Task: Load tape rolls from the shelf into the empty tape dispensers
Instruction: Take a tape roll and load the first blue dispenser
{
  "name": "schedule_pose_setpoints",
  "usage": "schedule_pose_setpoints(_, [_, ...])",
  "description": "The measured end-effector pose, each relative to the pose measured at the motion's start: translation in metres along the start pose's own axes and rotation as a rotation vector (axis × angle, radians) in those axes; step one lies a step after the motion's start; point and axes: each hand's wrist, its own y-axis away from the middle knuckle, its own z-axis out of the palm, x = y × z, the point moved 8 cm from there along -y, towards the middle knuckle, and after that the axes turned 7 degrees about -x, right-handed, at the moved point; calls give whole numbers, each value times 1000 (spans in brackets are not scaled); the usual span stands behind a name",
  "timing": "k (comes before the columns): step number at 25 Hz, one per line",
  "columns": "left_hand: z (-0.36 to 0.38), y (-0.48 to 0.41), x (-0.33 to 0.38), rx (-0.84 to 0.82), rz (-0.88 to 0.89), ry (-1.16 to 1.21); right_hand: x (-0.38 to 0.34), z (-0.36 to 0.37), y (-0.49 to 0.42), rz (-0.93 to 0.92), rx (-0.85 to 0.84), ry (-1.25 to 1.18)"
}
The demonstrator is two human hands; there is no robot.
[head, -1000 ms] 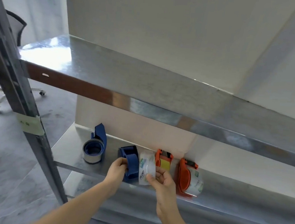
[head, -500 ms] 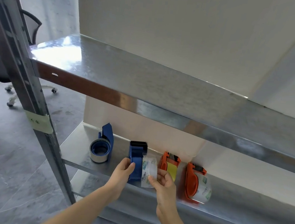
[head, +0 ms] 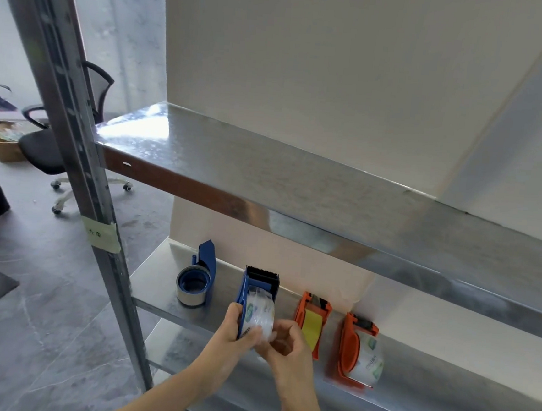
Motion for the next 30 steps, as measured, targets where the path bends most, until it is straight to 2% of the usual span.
schedule_pose_setpoints(2, [1, 7, 11, -30, 47, -53, -23, -13, 3, -57, -19, 251])
schedule_pose_setpoints(6, [1, 17, 32, -15, 128, -172, -93, -32, 4, -438, 90, 691])
schedule_pose_setpoints(7, [3, 19, 36, -16, 147, -206, -103, -25, 1, -486, 43, 823])
schedule_pose_setpoints(9, [8, 22, 42, -25, 168, -247, -106, -10, -8, -450, -91, 988])
schedule_pose_setpoints(11, [12, 23, 46, -37, 173, -277, -105, -8, -13, -372, -152, 870])
schedule_pose_setpoints(14, [13, 23, 49, -43, 170, -294, -115, -21, -10, -356, -58, 482])
schedule_pose_setpoints(16, [9, 24, 49, -26, 168, -294, -123, -24, -8, -409, 5, 484])
schedule_pose_setpoints(18, [4, 27, 53, 4, 180, -287, -125, -16, -8, -408, -26, 494])
schedule_pose_setpoints(21, [-4, 31, 60, 33, 226, -245, -122, -6, -15, -347, -56, 329])
schedule_pose_setpoints(24, [-11, 31, 58, 41, 200, -233, -129, -6, -21, -313, 37, 190])
schedule_pose_setpoints(26, [-17, 30, 59, 46, 203, -264, -141, -7, -21, -324, 125, 312])
schedule_pose_setpoints(29, [-24, 27, 64, 48, 219, -302, -160, -1, -20, -370, 249, 694])
schedule_pose_setpoints(30, [-25, 27, 66, 52, 230, -316, -162, 0, -22, -369, 263, 750])
